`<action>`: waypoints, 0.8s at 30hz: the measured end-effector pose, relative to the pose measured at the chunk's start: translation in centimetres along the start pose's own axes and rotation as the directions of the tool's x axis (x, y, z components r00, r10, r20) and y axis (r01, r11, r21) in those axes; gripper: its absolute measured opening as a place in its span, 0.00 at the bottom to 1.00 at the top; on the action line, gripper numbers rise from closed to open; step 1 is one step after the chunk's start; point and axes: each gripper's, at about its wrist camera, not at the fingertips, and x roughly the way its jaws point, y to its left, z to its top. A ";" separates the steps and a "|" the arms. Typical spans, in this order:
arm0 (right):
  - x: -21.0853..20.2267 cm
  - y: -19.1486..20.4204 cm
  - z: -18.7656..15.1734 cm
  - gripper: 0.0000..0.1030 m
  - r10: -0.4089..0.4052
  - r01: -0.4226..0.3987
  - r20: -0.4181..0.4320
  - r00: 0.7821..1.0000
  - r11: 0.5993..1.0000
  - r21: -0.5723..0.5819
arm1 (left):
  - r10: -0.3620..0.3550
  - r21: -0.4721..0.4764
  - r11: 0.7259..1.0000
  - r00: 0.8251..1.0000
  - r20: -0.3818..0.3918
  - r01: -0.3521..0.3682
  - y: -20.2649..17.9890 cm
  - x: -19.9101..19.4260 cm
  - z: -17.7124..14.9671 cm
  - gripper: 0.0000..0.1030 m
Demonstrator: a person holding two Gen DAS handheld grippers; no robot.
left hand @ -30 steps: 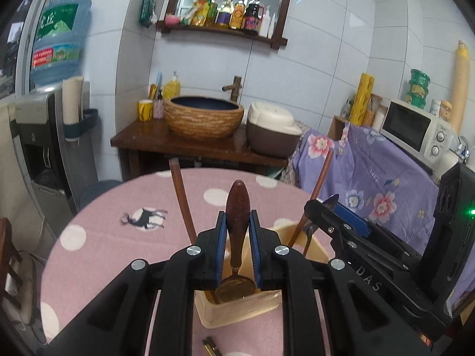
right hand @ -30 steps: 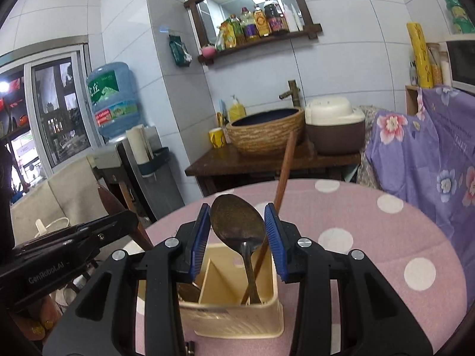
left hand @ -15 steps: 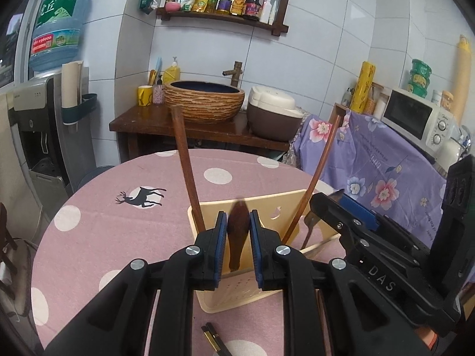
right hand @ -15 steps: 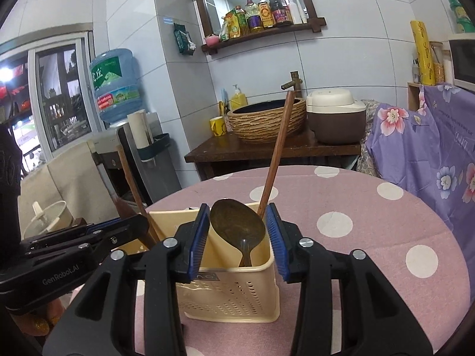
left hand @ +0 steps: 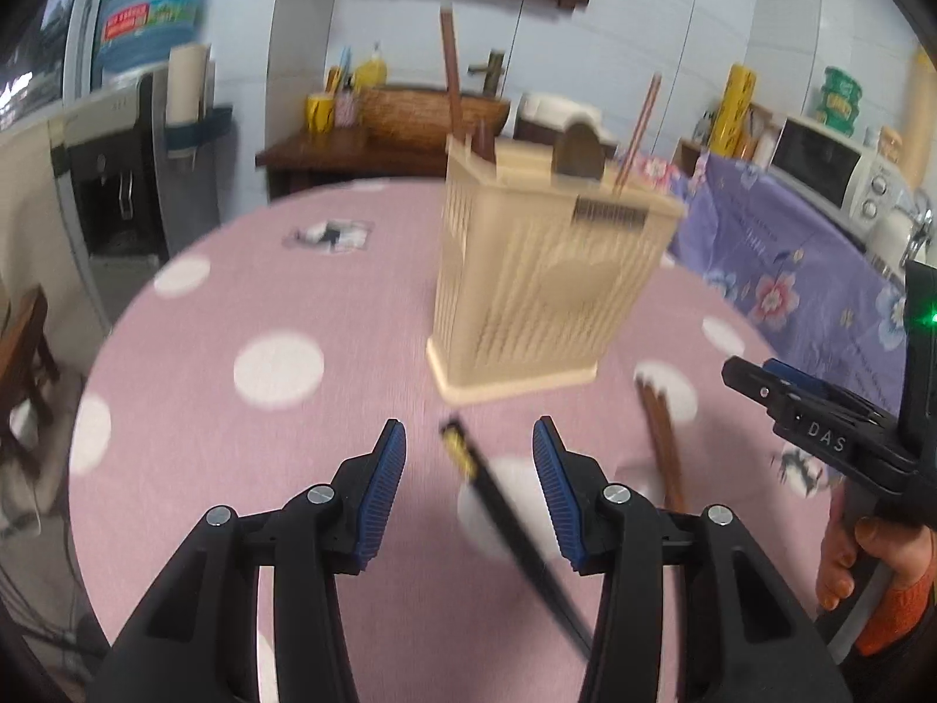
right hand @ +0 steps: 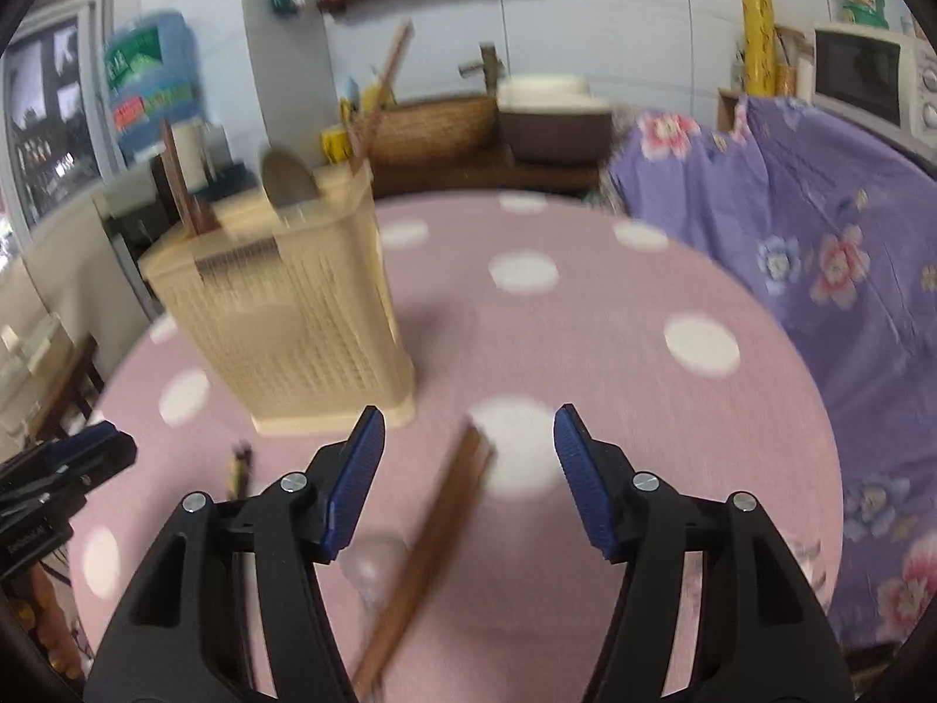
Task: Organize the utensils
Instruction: 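Move both tools back down toward the remaining chopsticks on the table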
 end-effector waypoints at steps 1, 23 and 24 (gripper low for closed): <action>0.6 0.0 -1.2 0.59 0.007 -0.007 -0.045 0.999 1.000 0.002 | -0.001 -0.005 1.000 1.000 -0.018 0.001 0.1 0.2 -0.6 0.44; 0.4 -1.5 -4.9 0.56 -0.059 0.065 -0.139 0.989 0.997 0.039 | 0.027 0.010 1.000 0.995 -0.099 -0.026 -1.1 1.4 -4.3 0.44; 0.1 -2.3 -4.9 0.55 -0.060 0.069 -0.131 0.990 0.996 0.062 | 0.027 0.002 1.000 0.995 -0.100 -0.027 -0.9 1.4 -4.3 0.44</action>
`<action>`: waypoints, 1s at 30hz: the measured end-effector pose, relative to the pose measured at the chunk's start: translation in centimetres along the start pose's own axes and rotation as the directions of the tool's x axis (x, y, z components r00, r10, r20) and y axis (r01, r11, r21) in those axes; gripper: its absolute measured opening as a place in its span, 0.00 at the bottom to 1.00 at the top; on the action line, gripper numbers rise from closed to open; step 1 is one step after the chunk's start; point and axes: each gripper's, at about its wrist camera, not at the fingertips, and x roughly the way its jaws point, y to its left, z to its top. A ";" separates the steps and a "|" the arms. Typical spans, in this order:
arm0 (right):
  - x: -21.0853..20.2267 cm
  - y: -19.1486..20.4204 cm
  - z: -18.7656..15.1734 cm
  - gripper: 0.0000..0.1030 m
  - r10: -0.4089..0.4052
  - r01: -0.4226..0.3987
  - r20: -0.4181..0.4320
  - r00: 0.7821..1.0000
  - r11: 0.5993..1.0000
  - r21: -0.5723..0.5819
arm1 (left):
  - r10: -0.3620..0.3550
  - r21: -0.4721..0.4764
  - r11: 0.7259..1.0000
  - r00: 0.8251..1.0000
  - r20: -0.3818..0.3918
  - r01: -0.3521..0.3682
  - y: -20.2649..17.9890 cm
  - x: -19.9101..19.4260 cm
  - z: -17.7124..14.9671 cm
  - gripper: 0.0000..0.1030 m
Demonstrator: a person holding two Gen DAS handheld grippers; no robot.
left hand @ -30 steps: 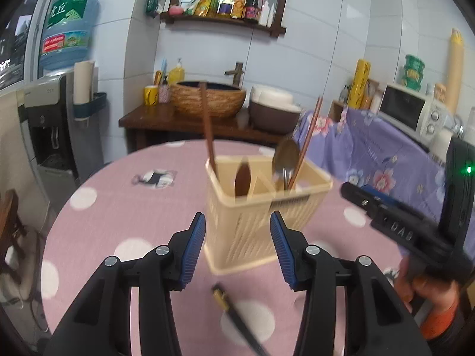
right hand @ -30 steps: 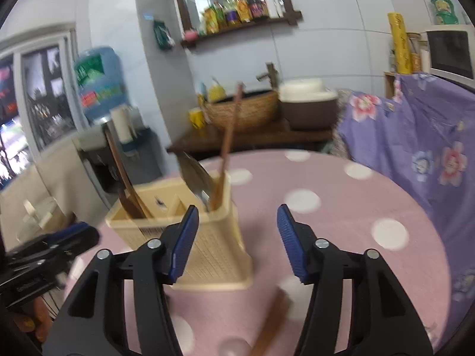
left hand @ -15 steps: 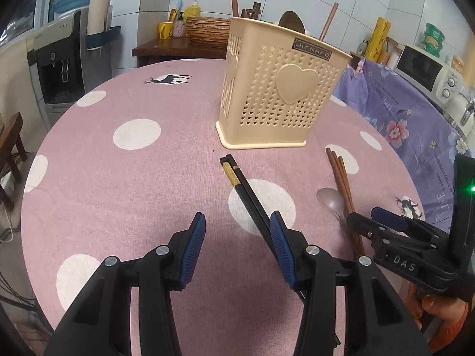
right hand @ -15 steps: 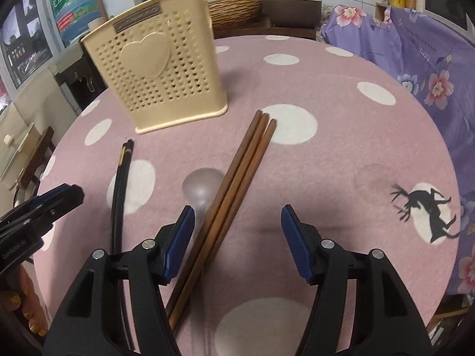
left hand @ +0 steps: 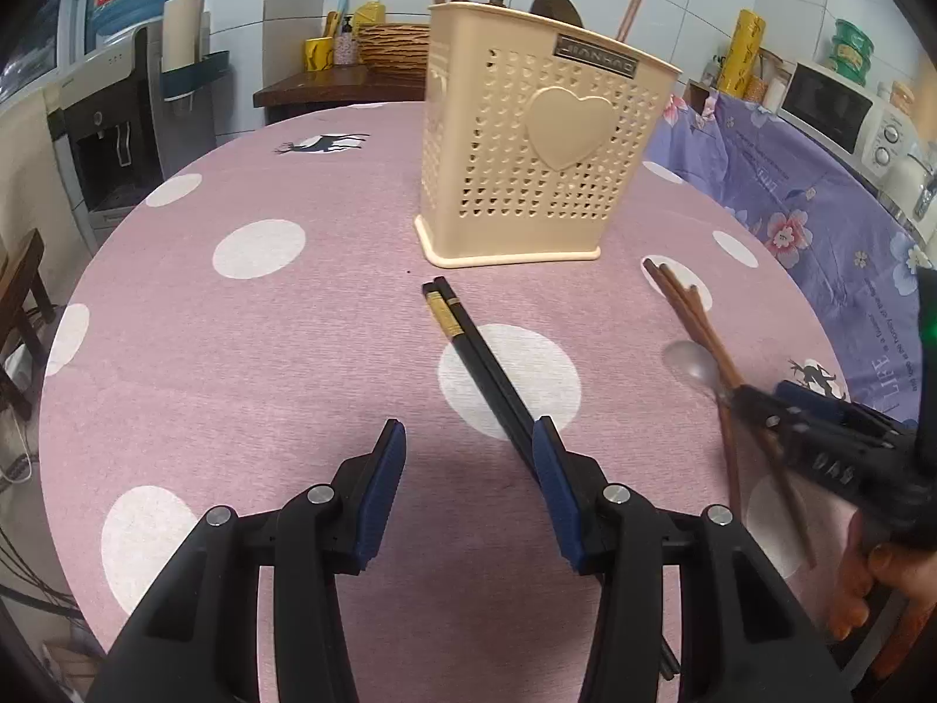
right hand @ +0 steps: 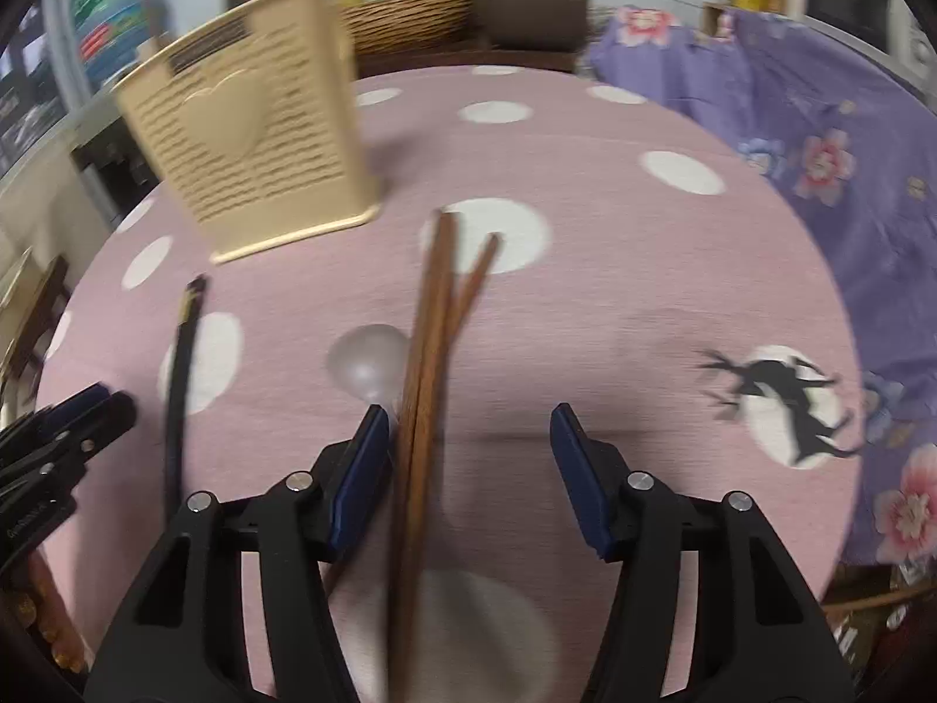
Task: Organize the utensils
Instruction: 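Move both tools back down toward the remaining chopsticks on the table, then grasp a black chopstick with the left gripper while the right gripper grasps a brown chopstick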
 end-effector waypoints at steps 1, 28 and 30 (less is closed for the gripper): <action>-0.1 -0.6 0.0 0.55 -0.010 0.010 0.004 1.000 1.000 0.012 | 0.001 -0.011 1.000 1.000 -0.001 -0.001 0.3 0.0 0.0 0.44; 0.9 -1.2 1.4 0.33 0.089 -0.089 -0.005 0.996 0.996 -0.004 | 0.023 0.038 0.999 0.999 -0.045 -0.021 -1.8 2.5 0.9 0.31; 0.9 -1.2 1.3 0.33 0.090 -0.090 -0.004 0.996 0.996 -0.005 | 0.042 0.051 0.998 0.998 -0.036 -0.040 -2.1 2.6 0.6 0.31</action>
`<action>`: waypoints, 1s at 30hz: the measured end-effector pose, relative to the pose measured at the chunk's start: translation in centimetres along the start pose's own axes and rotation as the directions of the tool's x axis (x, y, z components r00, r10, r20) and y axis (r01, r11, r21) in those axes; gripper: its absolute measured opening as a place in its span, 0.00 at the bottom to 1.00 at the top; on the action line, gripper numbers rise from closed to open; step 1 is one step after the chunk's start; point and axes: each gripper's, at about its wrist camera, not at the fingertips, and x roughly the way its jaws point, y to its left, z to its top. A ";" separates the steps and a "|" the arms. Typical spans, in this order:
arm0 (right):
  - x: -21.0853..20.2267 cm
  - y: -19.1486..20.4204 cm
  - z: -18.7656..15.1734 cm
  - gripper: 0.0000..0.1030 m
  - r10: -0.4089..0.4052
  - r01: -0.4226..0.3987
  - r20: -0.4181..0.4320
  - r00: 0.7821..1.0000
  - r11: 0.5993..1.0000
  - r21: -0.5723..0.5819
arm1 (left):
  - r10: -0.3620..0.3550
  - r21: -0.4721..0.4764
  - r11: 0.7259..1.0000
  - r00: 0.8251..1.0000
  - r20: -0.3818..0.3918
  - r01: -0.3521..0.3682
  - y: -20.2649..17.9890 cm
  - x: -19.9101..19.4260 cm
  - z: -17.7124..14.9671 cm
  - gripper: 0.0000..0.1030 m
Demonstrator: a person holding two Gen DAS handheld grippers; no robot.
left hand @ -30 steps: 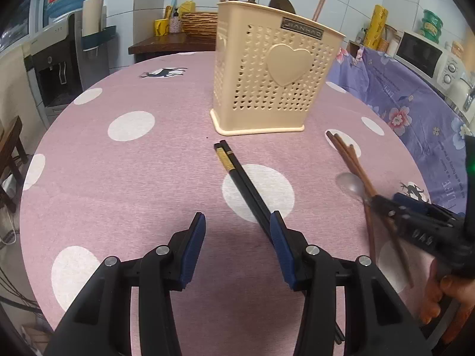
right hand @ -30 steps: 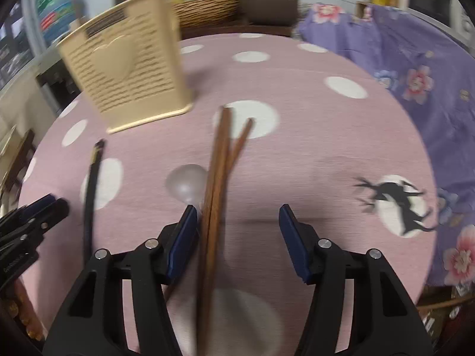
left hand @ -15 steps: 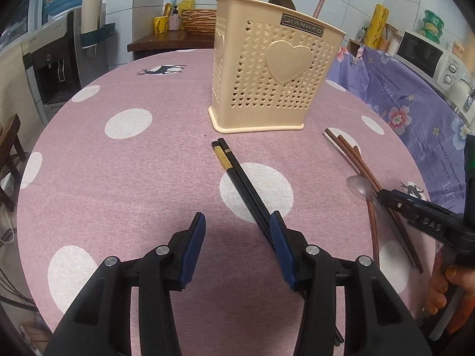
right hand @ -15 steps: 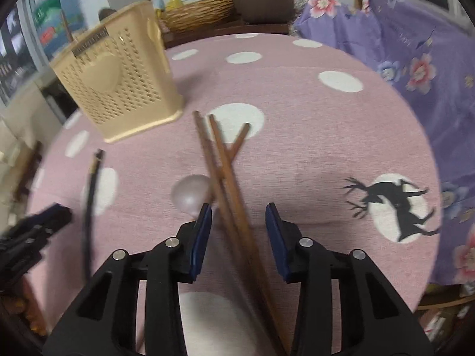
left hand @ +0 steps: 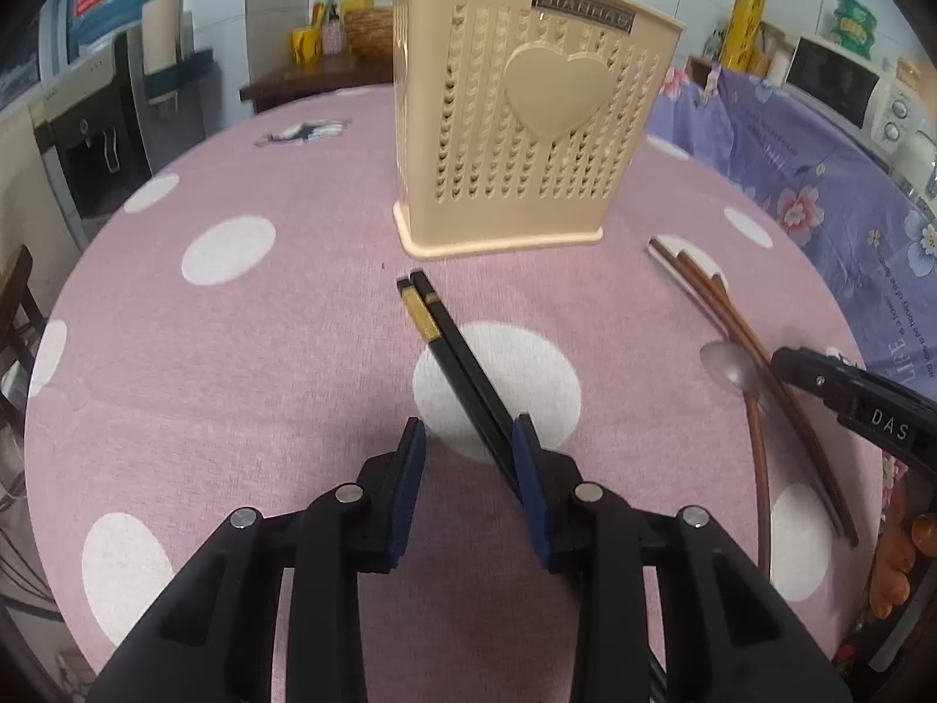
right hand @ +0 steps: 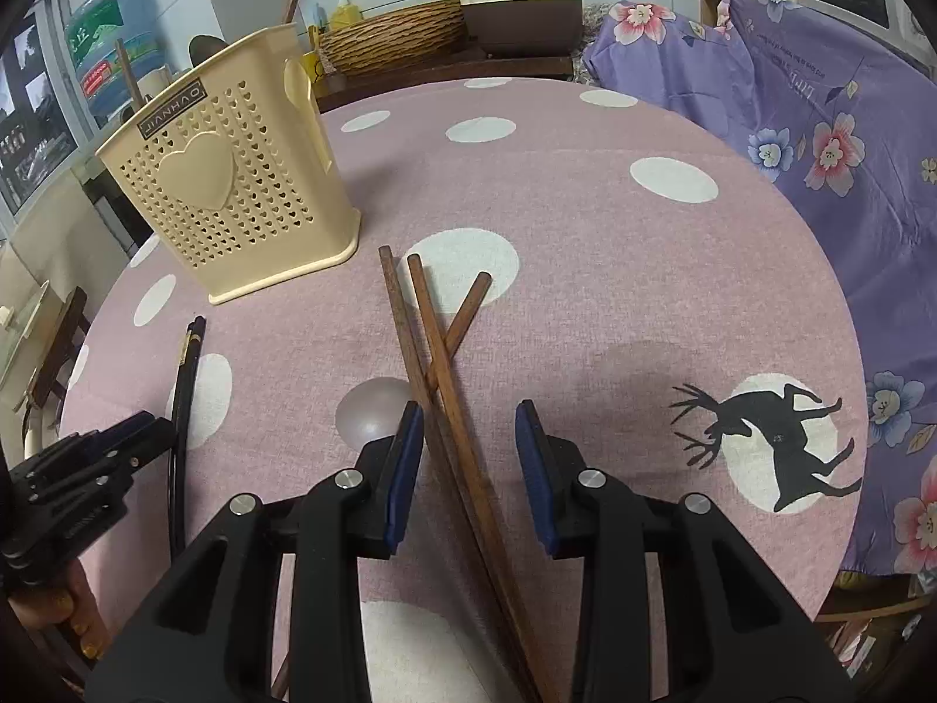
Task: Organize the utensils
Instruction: 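Grasp a black chopstick with the left gripper while the right gripper grasps a brown chopstick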
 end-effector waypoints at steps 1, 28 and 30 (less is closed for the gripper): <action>0.0 0.0 0.0 0.33 -0.003 0.003 0.000 1.000 1.000 -0.001 | 0.015 0.008 1.000 1.000 0.002 -0.015 0.0 -0.1 0.0 0.31; -0.1 -0.8 0.5 0.33 -0.006 0.006 0.014 1.000 0.999 -0.031 | 0.048 -0.118 0.992 0.998 -0.029 -0.051 3.6 -0.7 0.0 0.31; -0.1 -0.9 0.8 0.33 0.009 -0.008 0.018 1.000 0.999 -0.039 | 0.019 -0.169 0.985 1.000 -0.024 -0.023 4.4 -0.8 0.0 0.31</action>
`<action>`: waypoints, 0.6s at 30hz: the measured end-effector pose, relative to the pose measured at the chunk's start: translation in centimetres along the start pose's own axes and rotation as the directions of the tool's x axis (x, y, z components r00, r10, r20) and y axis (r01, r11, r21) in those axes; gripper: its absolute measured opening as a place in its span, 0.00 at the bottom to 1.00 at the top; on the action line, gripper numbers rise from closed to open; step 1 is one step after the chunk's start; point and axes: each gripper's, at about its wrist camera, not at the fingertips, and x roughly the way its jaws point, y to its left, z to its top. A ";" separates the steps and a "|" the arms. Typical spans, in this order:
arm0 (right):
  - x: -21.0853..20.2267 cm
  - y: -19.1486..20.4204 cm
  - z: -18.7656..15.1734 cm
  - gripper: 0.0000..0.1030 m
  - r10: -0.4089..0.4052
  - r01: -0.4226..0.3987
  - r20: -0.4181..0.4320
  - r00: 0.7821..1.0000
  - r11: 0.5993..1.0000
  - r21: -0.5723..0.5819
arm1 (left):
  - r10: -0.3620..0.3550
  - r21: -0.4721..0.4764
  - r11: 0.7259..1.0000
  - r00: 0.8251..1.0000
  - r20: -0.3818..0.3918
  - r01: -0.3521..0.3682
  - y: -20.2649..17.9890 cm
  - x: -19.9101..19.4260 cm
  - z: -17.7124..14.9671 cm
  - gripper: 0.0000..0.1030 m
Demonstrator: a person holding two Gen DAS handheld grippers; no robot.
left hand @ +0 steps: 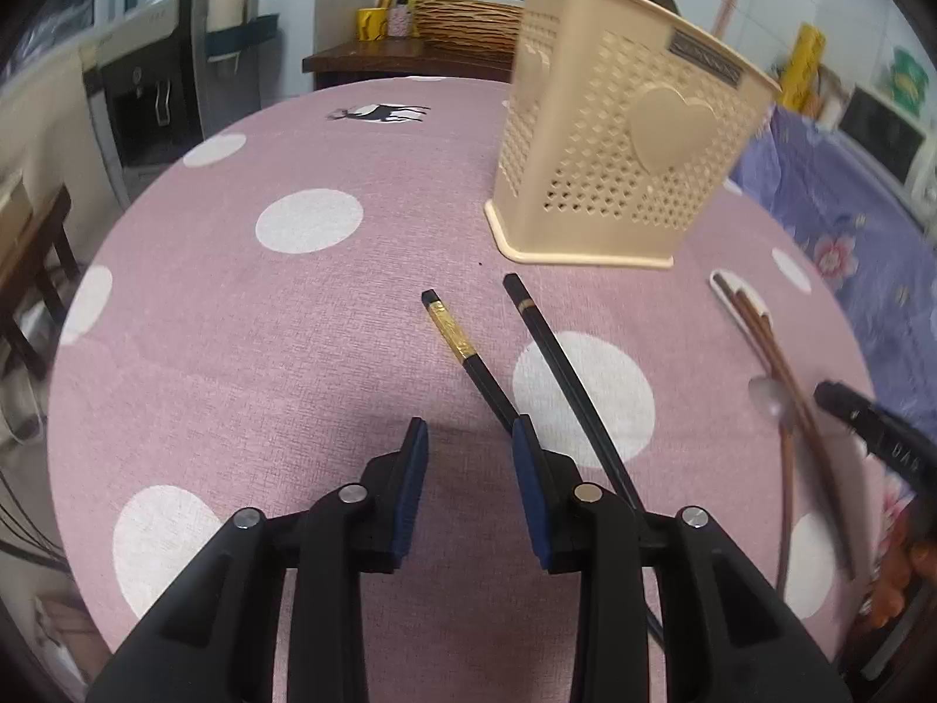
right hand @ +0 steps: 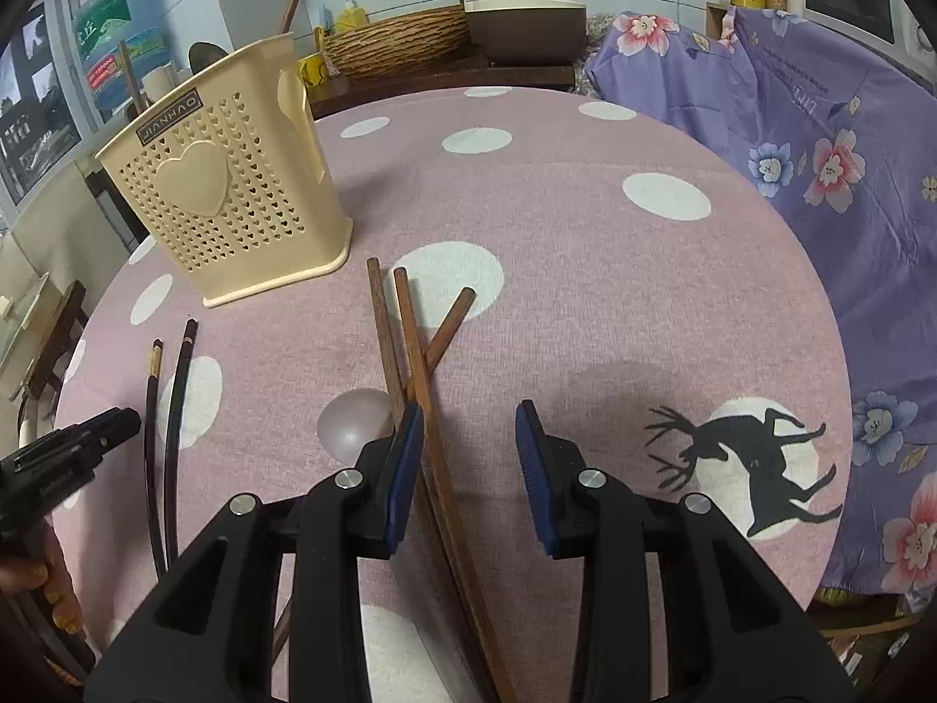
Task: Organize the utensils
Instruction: 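Grasp a black chopstick with the left gripper while the right gripper grasps a brown chopstick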
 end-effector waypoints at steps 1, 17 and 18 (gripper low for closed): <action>0.0 0.0 0.2 0.33 0.013 -0.013 0.002 1.000 1.000 -0.006 | -0.013 -0.024 1.000 1.000 -0.007 0.013 0.3 0.1 0.1 0.32; 4.4 3.4 4.9 0.20 0.019 -0.039 -0.080 0.997 0.967 -0.252 | 0.009 0.041 0.999 1.000 -0.014 -0.009 -0.6 1.3 1.8 0.50; 4.7 3.4 5.0 0.19 0.013 -0.035 -0.086 0.996 0.967 -0.254 | 0.010 0.041 0.999 1.000 -0.015 -0.009 -0.6 1.5 1.8 0.47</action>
